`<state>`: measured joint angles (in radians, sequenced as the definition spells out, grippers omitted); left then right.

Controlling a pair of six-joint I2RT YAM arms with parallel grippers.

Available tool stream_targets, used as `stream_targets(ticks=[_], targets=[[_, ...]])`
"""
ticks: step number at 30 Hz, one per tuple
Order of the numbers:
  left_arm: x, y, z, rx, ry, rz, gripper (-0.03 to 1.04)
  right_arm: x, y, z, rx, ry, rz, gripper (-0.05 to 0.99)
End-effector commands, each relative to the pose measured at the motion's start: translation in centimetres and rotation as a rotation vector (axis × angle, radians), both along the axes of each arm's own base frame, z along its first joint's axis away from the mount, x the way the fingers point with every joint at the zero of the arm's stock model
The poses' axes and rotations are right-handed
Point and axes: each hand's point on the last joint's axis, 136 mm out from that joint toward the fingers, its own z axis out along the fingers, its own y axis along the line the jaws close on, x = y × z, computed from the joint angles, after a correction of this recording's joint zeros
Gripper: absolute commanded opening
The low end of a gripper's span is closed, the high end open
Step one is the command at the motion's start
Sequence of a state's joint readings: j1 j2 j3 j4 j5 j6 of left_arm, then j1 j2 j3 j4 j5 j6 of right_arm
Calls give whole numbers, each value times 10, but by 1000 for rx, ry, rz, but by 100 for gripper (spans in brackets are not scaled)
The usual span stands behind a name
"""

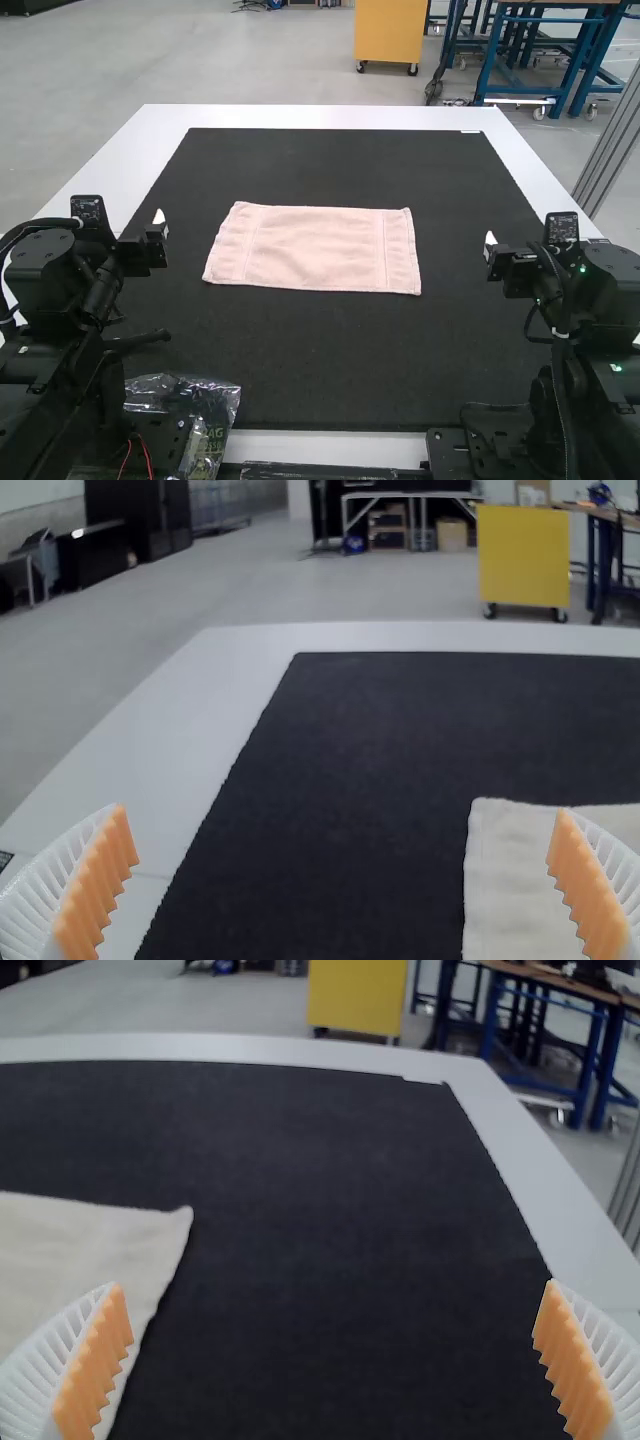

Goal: Fold the towel.

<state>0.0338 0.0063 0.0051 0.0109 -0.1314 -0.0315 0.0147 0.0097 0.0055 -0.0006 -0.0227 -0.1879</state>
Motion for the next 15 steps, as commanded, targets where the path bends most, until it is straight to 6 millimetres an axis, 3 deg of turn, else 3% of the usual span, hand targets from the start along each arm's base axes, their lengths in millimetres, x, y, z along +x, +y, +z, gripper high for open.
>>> stream_targets(ticks=[1, 10, 13, 15], targets=[[0, 2, 0, -11, -8, 11, 97, -1, 4, -4, -6, 9, 26, 92], [-1, 3, 1, -11, -12, 14, 97, 0, 5, -1, 2, -3, 29, 92], [-1, 2, 10, 40, -40, 13, 97, 1, 3, 15, -35, -68, 20, 92], [-2, 2, 25, 172, -79, 20, 96, 1, -3, 28, -122, -123, -9, 92]])
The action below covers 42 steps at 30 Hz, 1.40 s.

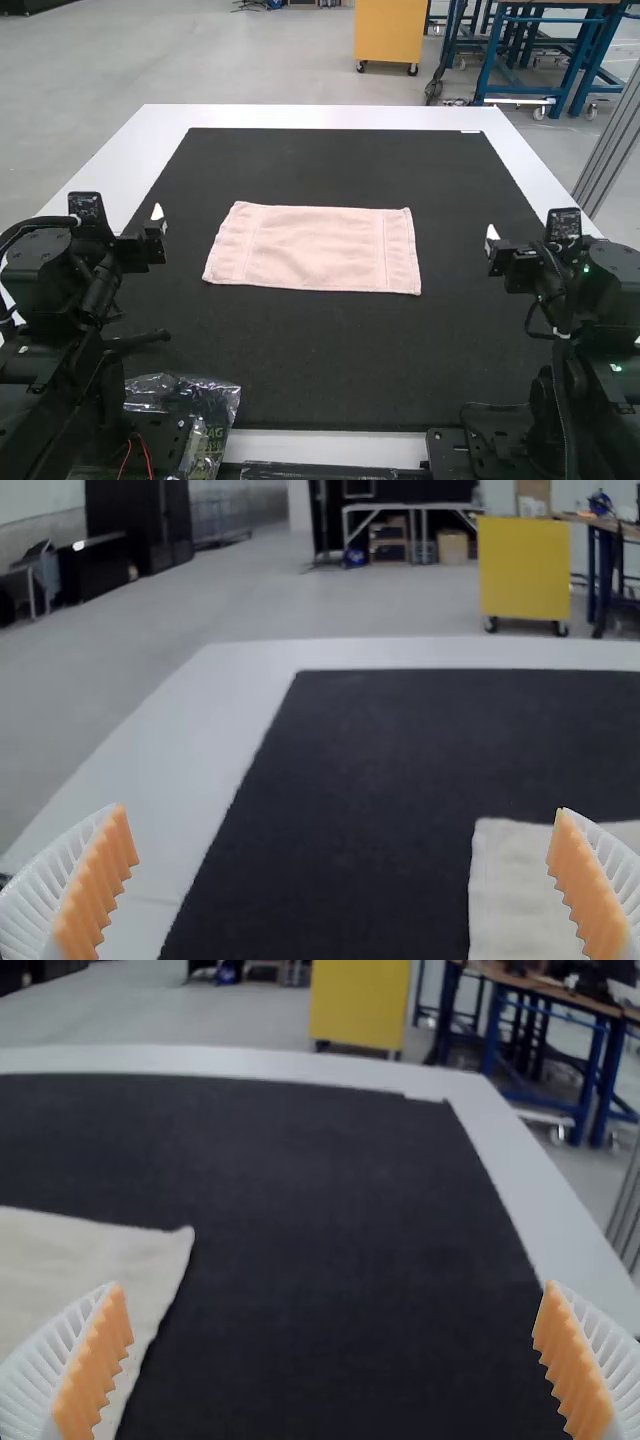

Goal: Fold the towel.

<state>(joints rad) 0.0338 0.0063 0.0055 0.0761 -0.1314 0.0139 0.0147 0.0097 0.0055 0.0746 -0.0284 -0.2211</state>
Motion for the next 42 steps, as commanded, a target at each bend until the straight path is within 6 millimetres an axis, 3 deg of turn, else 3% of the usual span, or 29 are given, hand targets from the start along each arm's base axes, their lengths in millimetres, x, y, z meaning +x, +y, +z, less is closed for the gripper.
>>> stream_targets(ticks=[1, 5, 8, 12, 16, 19, 23, 25, 28, 30, 32, 34, 37, 39, 42], targets=[[-2, 2, 15, 162, -39, 27, 96, 0, -4, 14, -131, -67, -22, 92], [-7, 3, 38, 180, -131, 44, 96, -3, -4, 38, -273, -168, -36, 92], [-12, 13, 48, 288, -143, 129, 96, -3, -3, 42, -417, -190, -46, 92], [-15, 2, 66, 317, -208, 81, 96, -15, 1, 90, -353, -363, -46, 92], [-23, -7, 97, 323, -261, 36, 96, -23, 4, 130, -250, -394, -18, 92], [-26, -10, 121, 321, -268, 23, 96, -9, 3, 153, -137, -345, 3, 92], [-3, -10, 139, 216, -202, -12, 96, 37, 7, 165, 50, -195, 50, 92], [22, -11, 134, 109, -121, -49, 96, 63, 12, 156, 107, -91, 72, 92], [63, -9, 120, -8, 2, -74, 96, 100, 20, 120, 170, 95, 110, 92], [88, -9, 102, -35, 93, -94, 96, 118, 26, 90, 194, 220, 125, 92], [112, -4, 71, -62, 215, -95, 96, 131, 26, 54, 203, 344, 114, 92], [130, -11, 37, -109, 337, -150, 96, 138, 26, 16, 211, 463, 103, 92], [143, -28, 5, -131, 444, -253, 96, 137, 44, -28, 255, 605, 188, 92], [148, -32, -8, -137, 470, -277, 96, 134, 50, -48, 268, 660, 213, 92], [155, -35, -41, -162, 551, -295, 96, 138, 56, -58, 268, 657, 232, 92]])
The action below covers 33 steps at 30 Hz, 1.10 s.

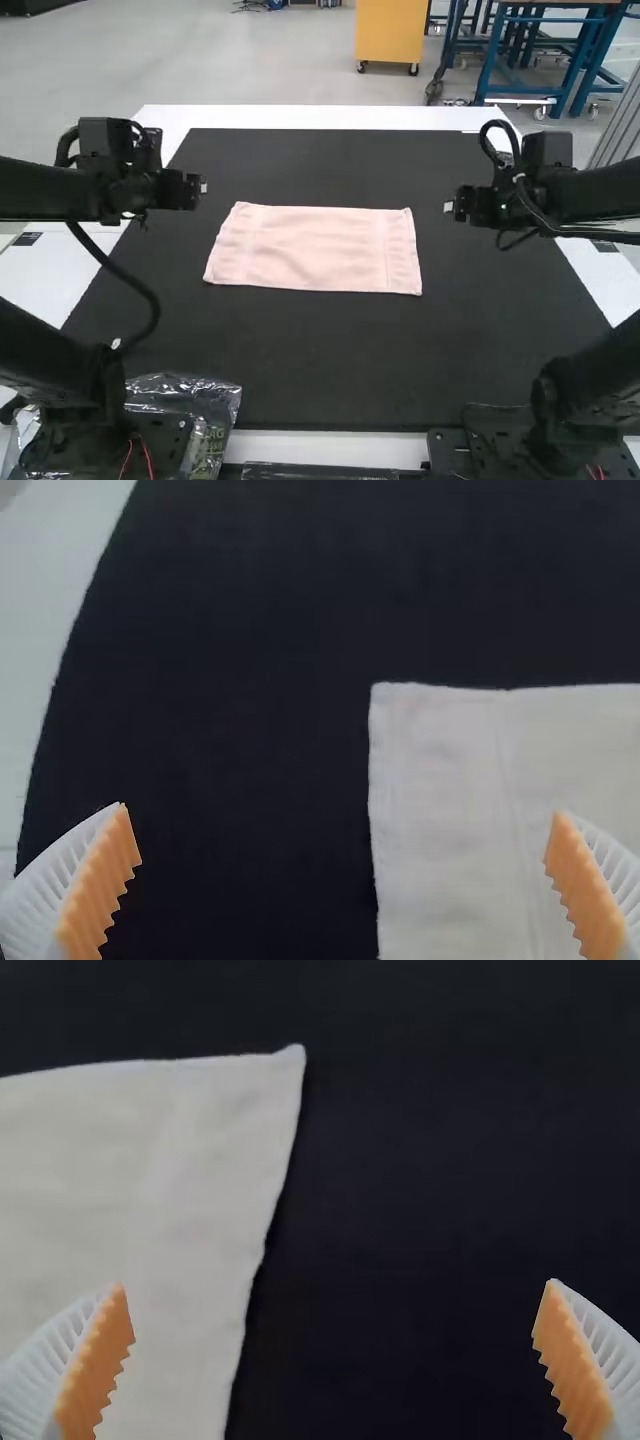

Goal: Fold the towel.

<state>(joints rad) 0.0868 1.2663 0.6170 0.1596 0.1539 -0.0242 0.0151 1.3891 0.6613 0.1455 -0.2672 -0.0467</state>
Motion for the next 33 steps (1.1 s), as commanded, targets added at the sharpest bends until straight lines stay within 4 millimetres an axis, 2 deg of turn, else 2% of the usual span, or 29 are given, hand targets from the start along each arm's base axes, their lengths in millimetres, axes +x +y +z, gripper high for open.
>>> stream_targets(ticks=[1, 3, 5, 15, 20, 27, 33], targets=[[13, -11, -11, -55, 30, -60, 96, 4, 16, 4, 53, -23, 52, 92], [17, -11, -32, -73, 79, -69, 96, 8, 21, -2, 51, -16, 51, 92], [24, -7, -45, -74, 97, -63, 96, 13, 28, -5, 59, -22, 57, 92], [60, -6, -86, -54, 150, -95, 96, 36, 66, -47, 56, 28, 132, 92], [79, -6, -97, -41, 145, -116, 96, 52, 78, -54, 71, 11, 140, 91], [101, -4, -112, -24, 156, -130, 96, 77, 83, -60, 73, 0, 141, 91], [117, -11, -115, -9, 149, -153, 95, 94, 86, -70, 70, 5, 142, 91]])
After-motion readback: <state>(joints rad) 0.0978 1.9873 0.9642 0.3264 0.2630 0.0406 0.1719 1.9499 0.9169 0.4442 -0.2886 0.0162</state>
